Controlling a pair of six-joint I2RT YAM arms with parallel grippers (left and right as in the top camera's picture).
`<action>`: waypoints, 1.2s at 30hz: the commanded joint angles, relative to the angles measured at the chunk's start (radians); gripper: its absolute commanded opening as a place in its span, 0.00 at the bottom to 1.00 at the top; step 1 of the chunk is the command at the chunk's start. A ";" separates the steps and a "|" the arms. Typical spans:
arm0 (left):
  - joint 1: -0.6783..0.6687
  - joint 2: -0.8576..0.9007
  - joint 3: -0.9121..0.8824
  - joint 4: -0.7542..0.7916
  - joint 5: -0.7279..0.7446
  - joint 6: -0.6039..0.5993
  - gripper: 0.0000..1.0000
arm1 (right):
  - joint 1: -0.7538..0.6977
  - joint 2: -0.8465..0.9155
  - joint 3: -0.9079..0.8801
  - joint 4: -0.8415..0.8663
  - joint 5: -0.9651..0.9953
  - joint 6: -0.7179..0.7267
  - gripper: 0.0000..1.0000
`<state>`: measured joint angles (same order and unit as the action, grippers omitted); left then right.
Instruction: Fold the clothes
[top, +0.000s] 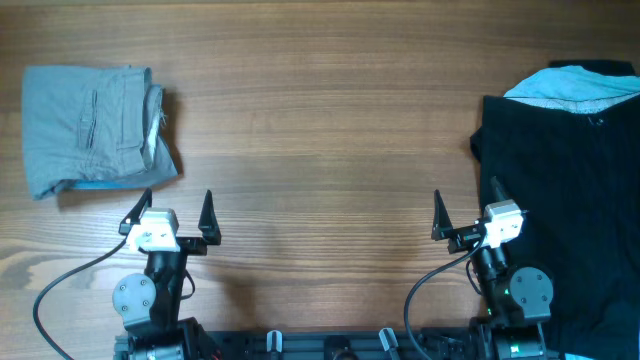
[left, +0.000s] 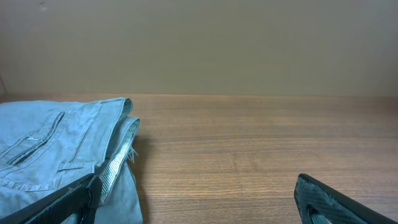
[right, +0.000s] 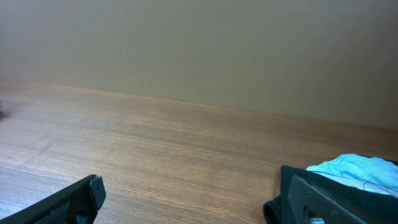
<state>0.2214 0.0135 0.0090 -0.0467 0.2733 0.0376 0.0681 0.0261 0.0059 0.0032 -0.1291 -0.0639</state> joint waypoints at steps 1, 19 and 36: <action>-0.007 -0.008 -0.003 -0.003 -0.010 0.011 1.00 | -0.005 -0.002 0.000 0.003 0.018 0.014 1.00; -0.008 -0.008 0.008 0.012 0.293 0.007 1.00 | -0.004 -0.002 0.054 0.002 -0.204 0.023 1.00; -0.007 1.040 1.385 -0.959 0.194 -0.181 1.00 | -0.004 1.150 1.255 -1.012 -0.422 0.119 1.00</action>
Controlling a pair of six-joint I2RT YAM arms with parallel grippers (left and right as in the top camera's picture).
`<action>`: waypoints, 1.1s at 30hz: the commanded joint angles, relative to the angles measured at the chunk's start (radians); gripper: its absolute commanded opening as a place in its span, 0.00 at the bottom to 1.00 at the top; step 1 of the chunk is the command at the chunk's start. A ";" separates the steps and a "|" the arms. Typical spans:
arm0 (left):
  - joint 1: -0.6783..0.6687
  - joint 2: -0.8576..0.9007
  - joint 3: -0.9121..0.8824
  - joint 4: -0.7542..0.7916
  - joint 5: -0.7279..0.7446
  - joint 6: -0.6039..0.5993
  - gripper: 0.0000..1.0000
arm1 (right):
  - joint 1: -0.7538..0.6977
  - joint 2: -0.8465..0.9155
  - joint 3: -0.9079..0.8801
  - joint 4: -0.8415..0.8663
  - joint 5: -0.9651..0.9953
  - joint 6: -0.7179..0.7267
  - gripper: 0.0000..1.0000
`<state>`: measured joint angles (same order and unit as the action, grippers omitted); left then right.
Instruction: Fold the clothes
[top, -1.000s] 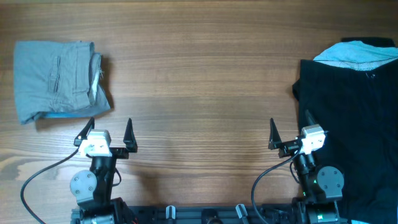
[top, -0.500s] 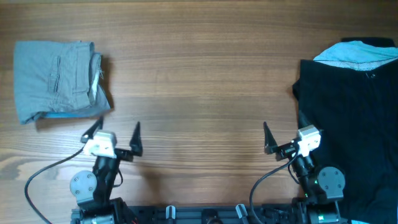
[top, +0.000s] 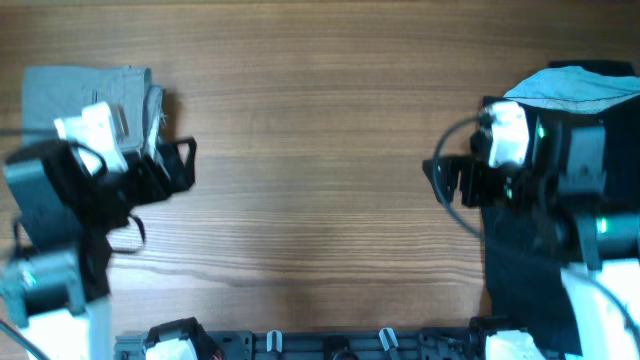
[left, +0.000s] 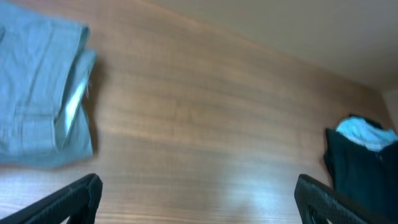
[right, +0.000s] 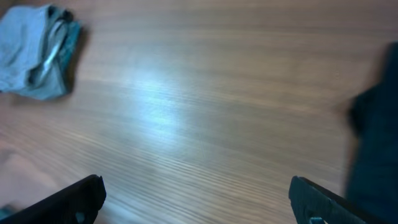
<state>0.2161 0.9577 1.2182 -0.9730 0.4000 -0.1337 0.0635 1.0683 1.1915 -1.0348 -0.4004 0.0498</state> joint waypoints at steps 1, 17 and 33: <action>-0.002 0.111 0.193 -0.030 0.083 -0.009 1.00 | 0.000 0.135 0.069 0.066 -0.135 0.006 1.00; -0.007 0.239 0.200 0.062 0.086 -0.009 1.00 | -0.240 0.991 0.151 0.528 0.469 0.187 0.72; -0.057 0.348 0.200 0.039 0.086 -0.009 0.85 | -0.242 0.649 0.151 0.511 0.456 0.233 0.04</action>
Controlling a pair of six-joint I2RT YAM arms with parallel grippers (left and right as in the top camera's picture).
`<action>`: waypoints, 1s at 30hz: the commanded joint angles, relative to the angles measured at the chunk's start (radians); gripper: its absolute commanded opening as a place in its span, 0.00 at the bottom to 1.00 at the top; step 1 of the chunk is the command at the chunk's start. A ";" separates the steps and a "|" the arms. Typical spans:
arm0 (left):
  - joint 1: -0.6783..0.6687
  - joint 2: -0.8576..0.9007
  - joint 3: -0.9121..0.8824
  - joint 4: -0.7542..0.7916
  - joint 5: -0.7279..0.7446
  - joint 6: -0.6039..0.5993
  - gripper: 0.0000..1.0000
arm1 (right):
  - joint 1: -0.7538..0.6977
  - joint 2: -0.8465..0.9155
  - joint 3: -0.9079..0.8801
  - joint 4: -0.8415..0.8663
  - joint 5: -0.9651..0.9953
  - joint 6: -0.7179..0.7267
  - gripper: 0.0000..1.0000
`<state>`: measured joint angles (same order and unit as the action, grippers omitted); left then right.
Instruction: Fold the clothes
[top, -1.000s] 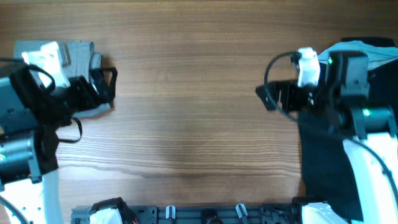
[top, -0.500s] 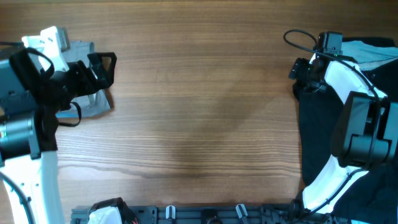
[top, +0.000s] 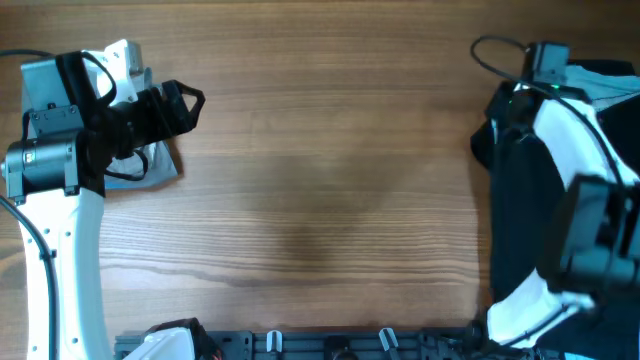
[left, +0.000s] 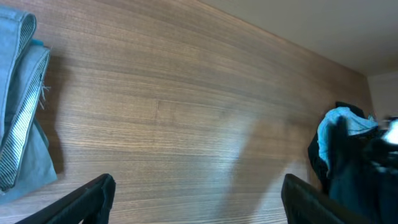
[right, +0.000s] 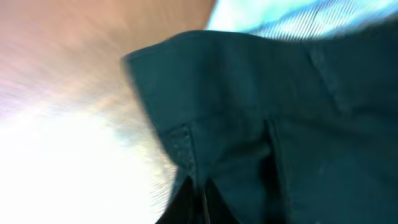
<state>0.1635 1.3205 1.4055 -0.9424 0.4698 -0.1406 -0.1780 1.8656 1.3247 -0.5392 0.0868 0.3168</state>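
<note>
A dark garment (top: 512, 215) lies spread at the table's right side, with a light blue garment (top: 612, 88) showing at its far end. My right gripper (top: 503, 105) is down on the dark garment's left edge (right: 186, 140). In the blurred right wrist view its fingers (right: 186, 202) stand close together on a fold of that edge. A folded grey-blue garment (top: 40, 78) lies at the far left. My left gripper (top: 185, 100) hovers open at that garment's right side, above the wood, with nothing between its fingers (left: 93, 196).
The wooden table (top: 320, 180) stretches between the two piles. The left wrist view shows the folded garment's striped edge (left: 22, 124) at its left and the dark pile (left: 348, 162) with the light blue cloth (left: 339, 121) at its right.
My right arm has reached to the far left edge of the dark garment, and its fingers have gone from wide apart to nearly together on it. The left gripper has moved slightly farther, staying open.
Both arms first stood low at the table's near edge, grippers open. Then both were raised and out over the table, left by the folded garment, right by the dark one. Now the right gripper is on the dark garment's edge.
</note>
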 joint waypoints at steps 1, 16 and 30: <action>-0.005 -0.024 0.013 0.014 0.016 -0.002 0.84 | 0.000 -0.201 0.018 0.022 -0.067 -0.065 0.04; 0.123 -0.424 0.067 0.079 -0.086 0.002 0.93 | 0.979 -0.335 0.049 0.000 -0.337 0.020 0.92; -0.404 0.367 0.066 0.136 0.036 0.235 0.75 | 0.229 -0.586 0.050 -0.315 -0.357 0.085 0.88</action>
<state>-0.1661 1.5330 1.4715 -0.8898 0.4805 0.0257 0.0589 1.2785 1.3655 -0.8402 -0.2096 0.4286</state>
